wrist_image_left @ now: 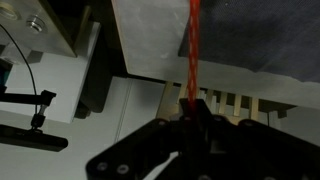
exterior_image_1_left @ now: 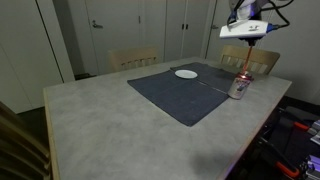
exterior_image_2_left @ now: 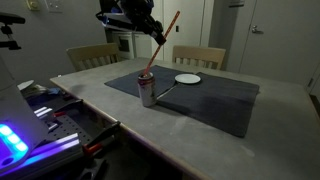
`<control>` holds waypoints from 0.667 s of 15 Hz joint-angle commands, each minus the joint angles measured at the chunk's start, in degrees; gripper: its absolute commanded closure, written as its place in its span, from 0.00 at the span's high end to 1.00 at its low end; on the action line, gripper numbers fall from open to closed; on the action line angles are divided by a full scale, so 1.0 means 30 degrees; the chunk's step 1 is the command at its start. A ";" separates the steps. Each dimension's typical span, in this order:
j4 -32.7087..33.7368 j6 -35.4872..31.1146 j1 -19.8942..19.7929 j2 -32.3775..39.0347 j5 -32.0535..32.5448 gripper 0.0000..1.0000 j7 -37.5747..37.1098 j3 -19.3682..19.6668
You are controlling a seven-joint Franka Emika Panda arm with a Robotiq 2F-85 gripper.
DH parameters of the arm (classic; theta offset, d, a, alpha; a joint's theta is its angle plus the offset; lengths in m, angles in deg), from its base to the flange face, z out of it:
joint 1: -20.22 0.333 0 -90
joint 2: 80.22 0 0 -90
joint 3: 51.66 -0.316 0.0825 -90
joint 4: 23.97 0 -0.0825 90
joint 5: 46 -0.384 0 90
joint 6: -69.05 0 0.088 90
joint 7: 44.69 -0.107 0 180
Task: Pick the straw and put it in the soda can
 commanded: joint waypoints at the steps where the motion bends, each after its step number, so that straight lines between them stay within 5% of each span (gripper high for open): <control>1: 0.0885 0.0379 0.0258 0.1216 -0.0068 0.02 -0.0036 0.0253; 10: 0.1211 0.0183 0.0430 0.2040 -0.0266 0.02 -0.0052 0.0296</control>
